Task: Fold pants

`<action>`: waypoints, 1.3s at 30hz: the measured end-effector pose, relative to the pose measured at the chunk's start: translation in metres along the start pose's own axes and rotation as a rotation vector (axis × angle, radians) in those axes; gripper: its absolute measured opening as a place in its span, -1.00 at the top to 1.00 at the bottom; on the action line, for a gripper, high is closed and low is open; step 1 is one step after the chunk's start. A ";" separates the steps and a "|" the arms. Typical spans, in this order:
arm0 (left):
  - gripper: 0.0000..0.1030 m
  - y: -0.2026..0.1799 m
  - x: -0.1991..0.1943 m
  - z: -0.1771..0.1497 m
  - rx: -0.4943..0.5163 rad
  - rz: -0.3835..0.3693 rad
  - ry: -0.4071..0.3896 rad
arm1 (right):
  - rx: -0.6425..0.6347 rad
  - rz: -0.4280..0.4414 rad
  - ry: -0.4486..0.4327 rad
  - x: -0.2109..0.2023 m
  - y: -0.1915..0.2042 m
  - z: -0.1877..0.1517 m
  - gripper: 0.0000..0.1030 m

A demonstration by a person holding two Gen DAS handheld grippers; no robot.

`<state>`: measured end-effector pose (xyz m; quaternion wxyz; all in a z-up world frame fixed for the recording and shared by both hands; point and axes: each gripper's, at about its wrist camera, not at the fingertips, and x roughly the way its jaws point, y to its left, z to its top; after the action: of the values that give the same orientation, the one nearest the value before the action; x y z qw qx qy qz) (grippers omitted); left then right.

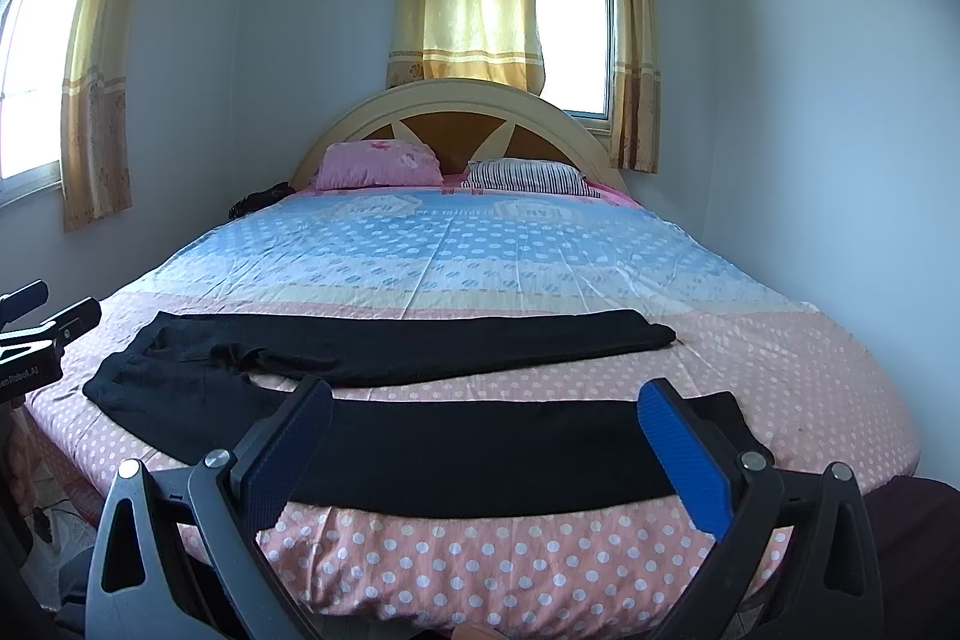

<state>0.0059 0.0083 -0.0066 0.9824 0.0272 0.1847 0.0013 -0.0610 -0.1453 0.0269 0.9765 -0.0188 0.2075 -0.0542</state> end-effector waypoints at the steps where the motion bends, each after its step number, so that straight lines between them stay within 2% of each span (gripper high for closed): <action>1: -1.00 0.000 0.001 0.000 -0.001 -0.001 0.002 | -0.001 0.000 0.003 0.000 0.000 0.000 -0.98; 33: -1.00 -0.003 0.003 -0.007 -0.001 -0.001 0.019 | -0.012 -0.004 0.030 0.011 0.002 -0.008 -0.98; 39: -1.00 -0.001 0.018 -0.007 0.027 -0.001 0.017 | -0.030 0.012 0.041 0.023 0.000 -0.011 -0.98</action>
<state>0.0198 0.0080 -0.0193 0.9803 0.0404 0.1932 -0.0014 -0.0444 -0.1484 0.0081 0.9720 -0.0311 0.2283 -0.0455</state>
